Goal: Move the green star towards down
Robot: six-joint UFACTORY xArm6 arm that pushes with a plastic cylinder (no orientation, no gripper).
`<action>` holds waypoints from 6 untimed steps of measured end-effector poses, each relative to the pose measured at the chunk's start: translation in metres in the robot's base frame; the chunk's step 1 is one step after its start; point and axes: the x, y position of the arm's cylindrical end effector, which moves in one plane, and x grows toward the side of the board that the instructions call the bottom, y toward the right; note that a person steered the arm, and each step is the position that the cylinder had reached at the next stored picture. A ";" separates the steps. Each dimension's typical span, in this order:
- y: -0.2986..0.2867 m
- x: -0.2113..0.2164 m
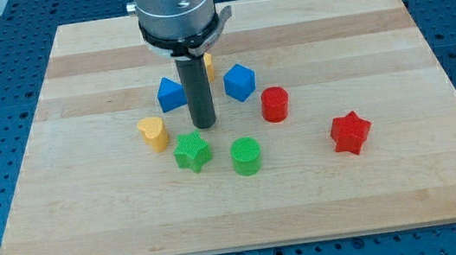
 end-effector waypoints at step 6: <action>-0.033 0.040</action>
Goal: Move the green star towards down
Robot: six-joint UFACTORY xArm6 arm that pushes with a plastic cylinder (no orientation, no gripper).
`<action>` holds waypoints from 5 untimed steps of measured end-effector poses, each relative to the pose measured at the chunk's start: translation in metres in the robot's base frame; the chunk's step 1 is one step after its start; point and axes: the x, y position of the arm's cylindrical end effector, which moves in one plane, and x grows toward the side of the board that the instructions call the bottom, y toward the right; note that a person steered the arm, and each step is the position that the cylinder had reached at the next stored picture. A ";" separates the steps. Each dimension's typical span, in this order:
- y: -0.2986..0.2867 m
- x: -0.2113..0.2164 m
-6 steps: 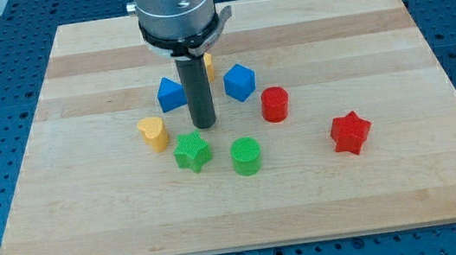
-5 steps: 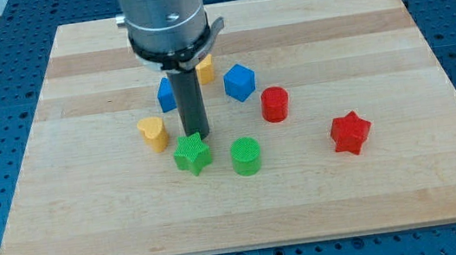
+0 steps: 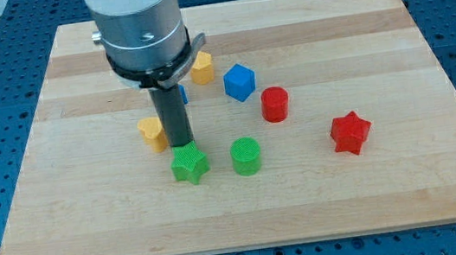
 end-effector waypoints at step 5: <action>0.033 0.019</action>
